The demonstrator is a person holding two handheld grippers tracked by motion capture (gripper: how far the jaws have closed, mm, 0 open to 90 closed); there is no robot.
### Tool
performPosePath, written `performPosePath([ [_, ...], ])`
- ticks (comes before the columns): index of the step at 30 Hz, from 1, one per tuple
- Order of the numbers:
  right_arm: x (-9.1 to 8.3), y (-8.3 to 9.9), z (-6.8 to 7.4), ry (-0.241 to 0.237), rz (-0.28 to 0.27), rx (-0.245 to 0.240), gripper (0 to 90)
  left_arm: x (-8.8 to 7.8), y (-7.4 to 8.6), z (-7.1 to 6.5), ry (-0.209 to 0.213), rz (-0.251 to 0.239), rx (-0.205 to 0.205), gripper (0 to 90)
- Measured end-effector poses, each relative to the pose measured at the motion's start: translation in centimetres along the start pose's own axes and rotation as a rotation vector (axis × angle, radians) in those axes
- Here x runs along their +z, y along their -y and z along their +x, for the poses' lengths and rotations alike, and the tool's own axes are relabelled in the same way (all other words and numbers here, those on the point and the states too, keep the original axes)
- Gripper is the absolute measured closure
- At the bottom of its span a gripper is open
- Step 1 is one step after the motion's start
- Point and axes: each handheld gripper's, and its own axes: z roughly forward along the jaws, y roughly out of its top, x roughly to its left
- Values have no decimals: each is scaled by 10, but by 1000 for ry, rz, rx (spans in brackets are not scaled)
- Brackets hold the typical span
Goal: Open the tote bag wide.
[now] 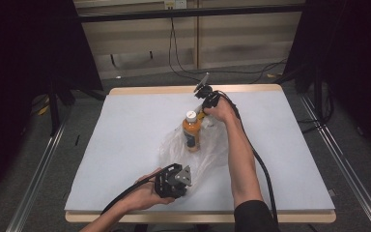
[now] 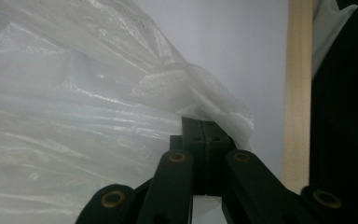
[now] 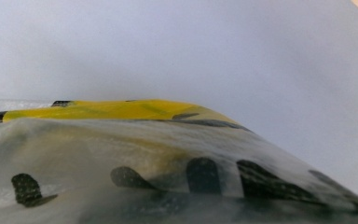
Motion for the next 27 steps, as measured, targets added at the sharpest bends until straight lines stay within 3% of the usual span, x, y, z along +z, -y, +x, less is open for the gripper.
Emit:
performPosePath([
  [4, 1, -1, 1, 40, 1, -13, 900, -1, 1, -8, 0, 2, 11, 900],
  [6, 1, -1, 0, 37, -5, -3, 900, -2, 4, -11, 2, -4, 14, 900],
  [8, 1, -1, 0, 40, -5, 7, 900, -3, 6, -10, 35, -10, 14, 900],
  [11, 1, -1, 0, 46, -8, -4, 900, -4, 7, -12, 29, -9, 14, 900],
  [12, 1, 0, 0, 32, -16, 2, 900, -4, 7, -12, 25, -11, 12, 900],
  [13, 0, 1, 0, -10, -30, 3, 900, -5, 7, -11, 27, -13, 9, 900],
  [14, -2, 2, 2, -52, -48, 6, 900, -8, 9, -7, 3, -36, 8, 900],
  [15, -2, 2, 2, -52, -48, 6, 900, -8, 9, -7, 3, -36, 8, 900],
  [16, -8, 5, 5, -107, -80, -4, 900, -15, 10, 3, 45, -61, -28, 900],
  [18, -12, 6, 8, -127, -100, -13, 900, -18, 11, 6, 25, -81, -51, 900],
  [19, -20, 8, 11, -161, -145, -32, 900, -25, 12, 14, 14, -132, -79, 900],
  [22, -28, 12, 16, -200, -179, -31, 900, -34, 10, 19, -7, -158, -85, 900],
  [27, -52, 25, 25, -249, -253, -73, 900, -46, 6, 27, -25, -218, -110, 900],
])
